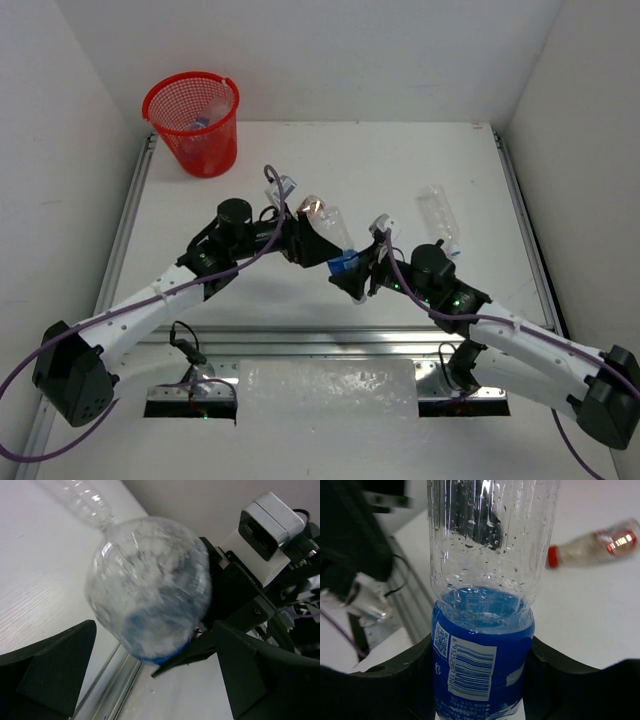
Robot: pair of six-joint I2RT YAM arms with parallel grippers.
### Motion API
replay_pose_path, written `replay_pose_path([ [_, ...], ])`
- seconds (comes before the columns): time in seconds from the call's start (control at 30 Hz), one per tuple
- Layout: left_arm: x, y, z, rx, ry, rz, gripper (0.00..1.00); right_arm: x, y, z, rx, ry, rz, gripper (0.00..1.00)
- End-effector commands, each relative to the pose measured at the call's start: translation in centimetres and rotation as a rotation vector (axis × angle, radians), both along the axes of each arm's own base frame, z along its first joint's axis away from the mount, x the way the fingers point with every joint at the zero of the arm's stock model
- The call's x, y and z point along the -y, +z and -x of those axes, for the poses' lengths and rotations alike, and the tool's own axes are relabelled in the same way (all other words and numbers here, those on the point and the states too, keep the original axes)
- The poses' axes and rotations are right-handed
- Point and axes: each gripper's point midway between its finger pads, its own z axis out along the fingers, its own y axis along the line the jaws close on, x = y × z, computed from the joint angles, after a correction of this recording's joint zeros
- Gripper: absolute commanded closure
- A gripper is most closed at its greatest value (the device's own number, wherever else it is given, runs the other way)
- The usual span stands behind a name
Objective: Put the plastic bottles in the bin
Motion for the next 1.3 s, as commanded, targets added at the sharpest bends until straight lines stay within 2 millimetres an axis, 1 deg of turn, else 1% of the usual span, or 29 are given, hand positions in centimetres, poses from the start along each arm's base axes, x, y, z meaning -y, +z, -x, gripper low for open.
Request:
replay_pose_path([
  [0.0,2.6,6.1,2.0,0.160,-0.141,0.181,0.00,-1.4,5.7,2.6,0.195,0.210,-0.114,0.86],
  [0.1,4.5,7.0,3.6,0.174,-0.219,0.230,0.00,-1.6,7.5,4.0,0.219,0.281,-0.135,0.86],
  [0.17,5.1,6.9,2.9,0.160,-0.200,0.222,0.01,-1.7,8.4,4.5,0.231,0.313,-0.147,0.85],
  [0.2,5.2,6.8,2.6,0.160,-0.194,0.219,0.06,-1.7,8.9,4.7,0.241,0.322,-0.153,0.84],
  [0.23,5.3,7.0,2.5,0.167,-0.195,0.219,0.30,-1.7,8.7,4.7,0.234,0.323,-0.144,0.82],
  [0.3,5.4,8.0,2.0,0.184,-0.179,0.221,0.84,-1.2,8.5,3.9,0.231,0.263,-0.131,0.58],
  [0.33,5.2,7.4,1.4,0.182,-0.145,0.178,0.98,-0.7,7.8,3.3,0.217,0.217,-0.106,0.37],
  [0.37,4.7,9.3,0.8,0.222,-0.098,0.176,1.00,0.3,7.0,1.7,0.212,0.107,-0.076,0.02],
  [0.4,3.4,8.1,-1.7,0.183,0.058,0.091,1.00,1.4,6.5,1.1,0.201,0.036,-0.051,0.01],
  [0.43,1.6,10.3,-4.0,0.235,0.177,0.064,1.00,3.3,5.9,-1.1,0.193,-0.130,-0.015,0.01],
  [0.47,-1.3,10.8,-7.4,0.234,0.392,0.007,1.00,4.7,5.5,-2.0,0.159,-0.232,0.000,0.01],
  [0.5,-5.4,8.8,-10.0,0.161,0.546,-0.114,1.00,6.8,3.7,-2.7,0.099,-0.347,0.073,0.01],
  [0.53,-8.4,11.4,-11.9,0.196,0.679,-0.127,1.00,8.6,2.8,-3.3,0.059,-0.459,0.109,0.01],
  [0.57,-10.9,11.2,-13.9,0.182,0.790,-0.176,1.00,11.6,2.6,-4.4,0.019,-0.659,0.118,0.01],
  [0.6,-16.9,10.8,-16.2,0.158,1.029,-0.262,1.00,13.3,0.8,-3.9,-0.031,-0.717,0.196,0.01],
  [0.67,-21.9,12.4,-19.5,0.168,1.223,-0.321,1.00,14.1,0.2,-3.4,-0.069,-0.753,0.204,0.01],
  [0.7,-25.9,14.7,-20.8,0.184,1.344,-0.324,1.00,13.7,0.1,-2.8,-0.085,-0.715,0.189,0.01],
  [0.73,-27.4,13.1,-23.1,0.153,1.381,-0.375,1.00,13.4,-0.5,-2.4,-0.100,-0.691,0.184,0.01],
  [0.8,-31.2,14.1,-25.2,0.169,1.497,-0.404,1.00,12.6,-0.8,-1.7,-0.119,-0.632,0.160,0.01],
  [0.83,-32.3,14.9,-27.6,0.196,1.521,-0.444,1.00,12.5,-0.7,-1.4,-0.121,-0.620,0.146,0.01],
  [0.9,-36.0,15.8,-29.3,0.218,1.646,-0.521,1.00,12.5,-1.5,-0.9,-0.146,-0.607,0.142,0.01],
  [0.93,-37.2,16.1,-31.5,0.247,1.679,-0.577,1.00,12.3,-1.6,-0.5,-0.156,-0.588,0.139,0.01],
  [1.0,-39.1,16.8,-33.7,0.315,1.730,-0.613,1.00,12.2,-1.8,0.0,-0.168,-0.574,0.117,0.01],
  [1.1,-39.4,14.1,-37.3,0.424,1.663,-0.719,0.97,11.7,-1.8,0.8,-0.170,-0.523,0.077,0.01],
  [1.13,-40.8,13.6,-37.8,0.446,1.689,-0.720,0.91,11.6,-1.7,1.0,-0.168,-0.507,0.072,0.01],
  [1.17,-41.0,12.9,-38.2,0.452,1.693,-0.734,0.84,11.6,-1.8,1.2,-0.169,-0.502,0.073,0.01],
  [1.2,-41.2,13.2,-38.7,0.479,1.694,-0.738,0.65,11.7,-1.7,1.3,-0.165,-0.498,0.068,0.01],
  [1.23,-41.1,11.6,-39.8,0.474,1.667,-0.769,0.53,11.7,-1.8,1.5,-0.163,-0.489,0.069,0.01],
  [1.27,-41.3,11.7,-39.9,0.489,1.689,-0.766,0.34,11.7,-1.8,1.5,-0.158,-0.483,0.067,0.01],
])
